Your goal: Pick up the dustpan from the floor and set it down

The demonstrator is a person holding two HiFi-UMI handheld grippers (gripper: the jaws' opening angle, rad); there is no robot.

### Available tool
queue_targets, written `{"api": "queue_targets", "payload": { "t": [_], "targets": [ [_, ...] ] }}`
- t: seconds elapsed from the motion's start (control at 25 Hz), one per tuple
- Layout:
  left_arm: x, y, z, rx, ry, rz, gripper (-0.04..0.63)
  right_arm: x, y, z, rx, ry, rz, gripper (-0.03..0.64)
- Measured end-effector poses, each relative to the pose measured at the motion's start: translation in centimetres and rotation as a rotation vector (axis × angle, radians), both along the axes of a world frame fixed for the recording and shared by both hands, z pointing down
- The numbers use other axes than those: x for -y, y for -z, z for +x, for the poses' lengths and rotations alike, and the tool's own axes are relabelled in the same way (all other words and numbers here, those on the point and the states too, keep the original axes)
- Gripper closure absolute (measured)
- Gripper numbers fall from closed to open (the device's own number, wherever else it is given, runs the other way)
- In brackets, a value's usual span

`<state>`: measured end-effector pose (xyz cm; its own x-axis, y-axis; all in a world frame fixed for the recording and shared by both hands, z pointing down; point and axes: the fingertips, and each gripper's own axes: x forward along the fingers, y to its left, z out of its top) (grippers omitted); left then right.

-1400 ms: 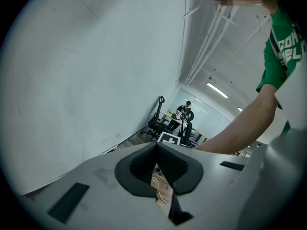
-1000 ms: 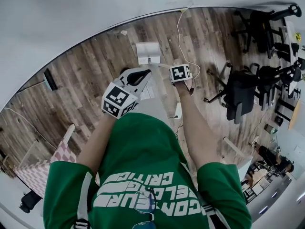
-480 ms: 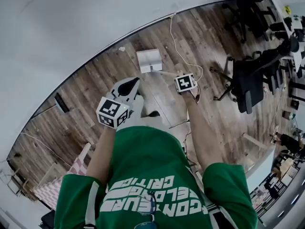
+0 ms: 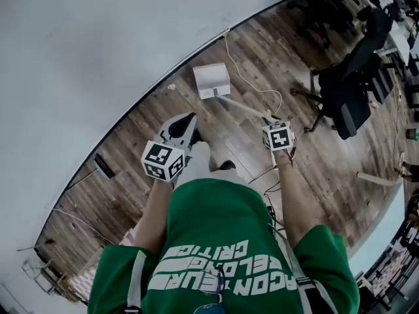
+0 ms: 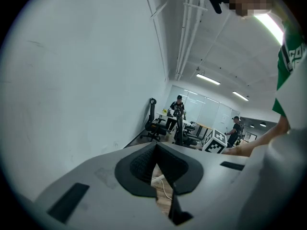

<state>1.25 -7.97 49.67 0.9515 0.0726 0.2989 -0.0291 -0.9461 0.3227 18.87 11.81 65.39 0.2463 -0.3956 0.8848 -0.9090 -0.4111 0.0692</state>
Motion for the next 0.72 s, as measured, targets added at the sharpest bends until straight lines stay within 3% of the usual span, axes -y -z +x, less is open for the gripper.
{"api": "queue_targets", "payload": {
  "t": [0.24,0.52,0.72],
  "targets": [
    [-3.0,1.7,0.0,-0.032,-0.049,0.046,0.598,-5.7,6.5,-0.6,-0.077,-0.076,0.117,0.502],
    [-4.9,3.3,0.1,-0.069,-0.034,0.068,0.598,-11.1,14.2,-0.8,-0.207,-0.108,0.21,0.502],
    [-5.8,4.1,0.2,-0.089,-0.024,0.064,0.598,-14.0,17.7,-0.6,-0.244,-0.161,0.262,0.502]
  ]
}}
